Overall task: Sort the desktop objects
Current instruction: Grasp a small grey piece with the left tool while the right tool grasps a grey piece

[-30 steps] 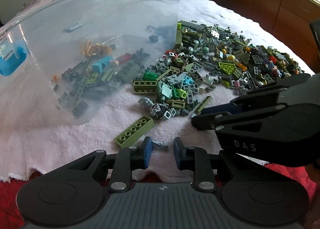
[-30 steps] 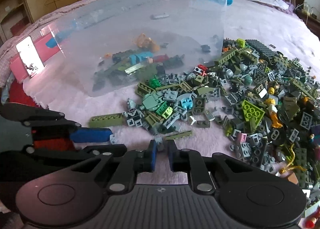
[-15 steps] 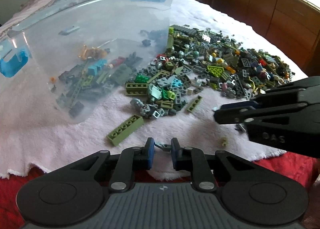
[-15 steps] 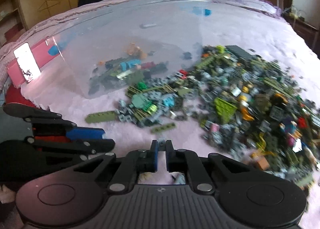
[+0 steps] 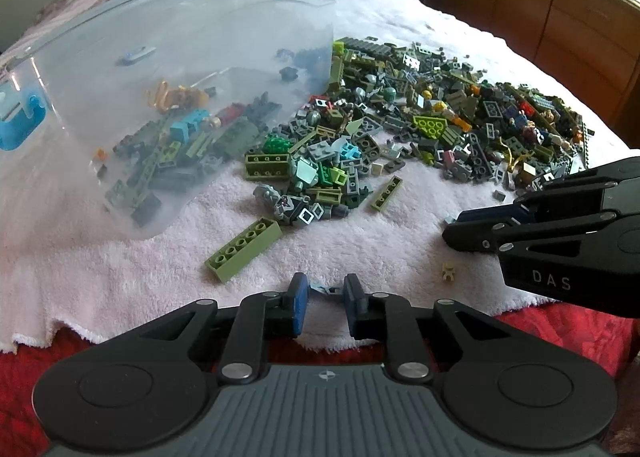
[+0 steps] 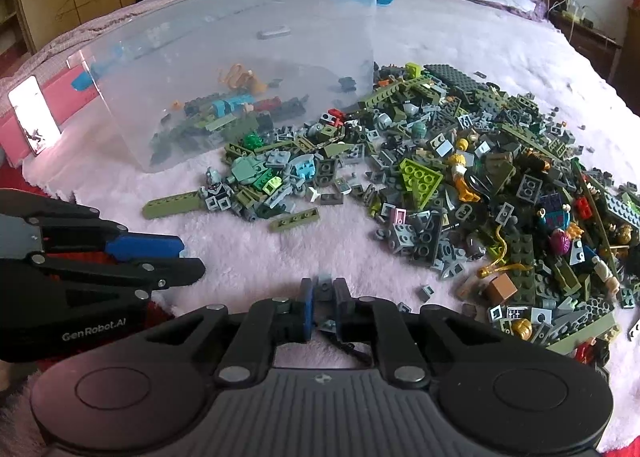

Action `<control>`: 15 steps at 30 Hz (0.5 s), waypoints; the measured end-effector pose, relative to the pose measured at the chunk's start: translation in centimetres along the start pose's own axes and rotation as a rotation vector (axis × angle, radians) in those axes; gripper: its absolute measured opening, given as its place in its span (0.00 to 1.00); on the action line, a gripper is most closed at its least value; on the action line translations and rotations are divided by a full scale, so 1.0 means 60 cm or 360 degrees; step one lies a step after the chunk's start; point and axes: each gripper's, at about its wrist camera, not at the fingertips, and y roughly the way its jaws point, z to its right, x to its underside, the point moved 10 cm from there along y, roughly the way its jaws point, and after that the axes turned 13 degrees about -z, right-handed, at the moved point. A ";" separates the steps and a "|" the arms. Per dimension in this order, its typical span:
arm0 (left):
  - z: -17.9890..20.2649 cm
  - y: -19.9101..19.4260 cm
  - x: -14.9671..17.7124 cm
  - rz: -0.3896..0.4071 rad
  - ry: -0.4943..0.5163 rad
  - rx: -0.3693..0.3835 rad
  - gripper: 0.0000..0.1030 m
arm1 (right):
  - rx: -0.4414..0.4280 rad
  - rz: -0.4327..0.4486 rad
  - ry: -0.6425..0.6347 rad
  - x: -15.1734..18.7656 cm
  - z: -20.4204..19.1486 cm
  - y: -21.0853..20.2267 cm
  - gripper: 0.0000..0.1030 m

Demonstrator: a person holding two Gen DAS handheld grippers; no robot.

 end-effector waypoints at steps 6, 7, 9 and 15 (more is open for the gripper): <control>0.001 0.001 0.001 0.0001 0.0010 -0.0009 0.22 | 0.0002 -0.0014 0.0005 0.002 -0.001 0.006 0.16; 0.002 0.002 0.001 0.0001 0.0012 -0.0010 0.22 | -0.0002 -0.0014 0.0009 0.002 -0.001 0.007 0.16; 0.002 0.002 0.001 0.0002 0.0015 -0.0013 0.22 | -0.0020 -0.0012 0.0023 0.003 0.002 0.008 0.16; 0.004 0.003 0.001 0.0002 0.0021 -0.0018 0.22 | -0.0035 -0.0005 0.0036 0.003 0.004 0.011 0.16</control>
